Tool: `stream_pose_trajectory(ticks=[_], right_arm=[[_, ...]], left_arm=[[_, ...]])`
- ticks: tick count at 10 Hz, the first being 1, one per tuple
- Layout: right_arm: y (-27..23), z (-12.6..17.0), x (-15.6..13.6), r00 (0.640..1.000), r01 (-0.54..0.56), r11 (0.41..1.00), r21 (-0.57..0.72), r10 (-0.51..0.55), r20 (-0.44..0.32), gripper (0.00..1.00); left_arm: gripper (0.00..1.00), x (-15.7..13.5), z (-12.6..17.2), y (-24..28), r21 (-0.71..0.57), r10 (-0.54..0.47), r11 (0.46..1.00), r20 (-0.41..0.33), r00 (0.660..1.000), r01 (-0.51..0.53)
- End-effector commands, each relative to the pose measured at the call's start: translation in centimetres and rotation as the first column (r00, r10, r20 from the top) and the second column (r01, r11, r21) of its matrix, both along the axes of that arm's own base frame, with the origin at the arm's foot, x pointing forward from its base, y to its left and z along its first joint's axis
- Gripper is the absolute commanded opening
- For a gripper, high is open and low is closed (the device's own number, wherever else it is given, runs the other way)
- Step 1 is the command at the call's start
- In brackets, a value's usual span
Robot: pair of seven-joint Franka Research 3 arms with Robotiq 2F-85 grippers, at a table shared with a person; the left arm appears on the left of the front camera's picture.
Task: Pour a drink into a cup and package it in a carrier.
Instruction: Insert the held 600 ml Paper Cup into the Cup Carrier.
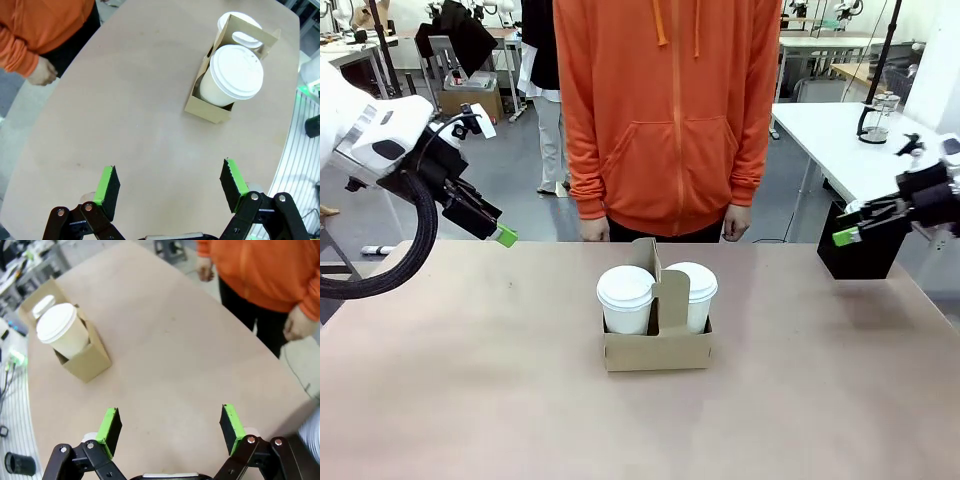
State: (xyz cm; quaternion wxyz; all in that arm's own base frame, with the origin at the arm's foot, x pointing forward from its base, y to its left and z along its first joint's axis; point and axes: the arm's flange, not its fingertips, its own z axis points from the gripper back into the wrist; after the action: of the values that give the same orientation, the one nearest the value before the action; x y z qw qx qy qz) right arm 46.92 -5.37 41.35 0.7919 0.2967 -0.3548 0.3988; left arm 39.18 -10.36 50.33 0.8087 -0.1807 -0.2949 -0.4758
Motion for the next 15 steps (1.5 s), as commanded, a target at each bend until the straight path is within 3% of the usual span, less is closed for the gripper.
stream_pose_trajectory(ticks=[1, 4, 5, 6, 15], right_arm=[[-0.6, 0.4, -1.9, 0.998, 0.067, 0.998, 0.006, -0.067, 0.001, 1.00], [-1.2, 0.0, -2.4, 0.996, 0.084, 0.996, 0.009, -0.084, 0.011, 1.00], [-1.2, 0.2, -2.2, 0.992, 0.114, 0.993, 0.008, -0.114, 0.060, 1.00], [-1.8, 0.1, -2.1, 0.998, 0.064, 0.998, 0.004, -0.064, 0.003, 1.00], [-1.8, 0.1, -2.1, 0.998, 0.064, 0.998, 0.004, -0.064, 0.003, 1.00]], left_arm=[[1.00, 0.1, -0.2, 0.1, -0.017, -0.006, 1.000, 0.011, 1.000, 0.006], [1.00, 0.1, -0.2, 0.1, -0.017, -0.006, 1.000, 0.011, 1.000, 0.006], [1.00, 0.1, -0.2, 0.1, -0.017, -0.006, 1.000, 0.011, 1.000, 0.006], [1.00, 0.1, -0.2, 0.1, -0.017, -0.006, 1.000, 0.011, 1.000, 0.006], [1.00, 0.1, -0.2, 0.1, -0.017, -0.006, 1.000, 0.011, 1.000, 0.006]])
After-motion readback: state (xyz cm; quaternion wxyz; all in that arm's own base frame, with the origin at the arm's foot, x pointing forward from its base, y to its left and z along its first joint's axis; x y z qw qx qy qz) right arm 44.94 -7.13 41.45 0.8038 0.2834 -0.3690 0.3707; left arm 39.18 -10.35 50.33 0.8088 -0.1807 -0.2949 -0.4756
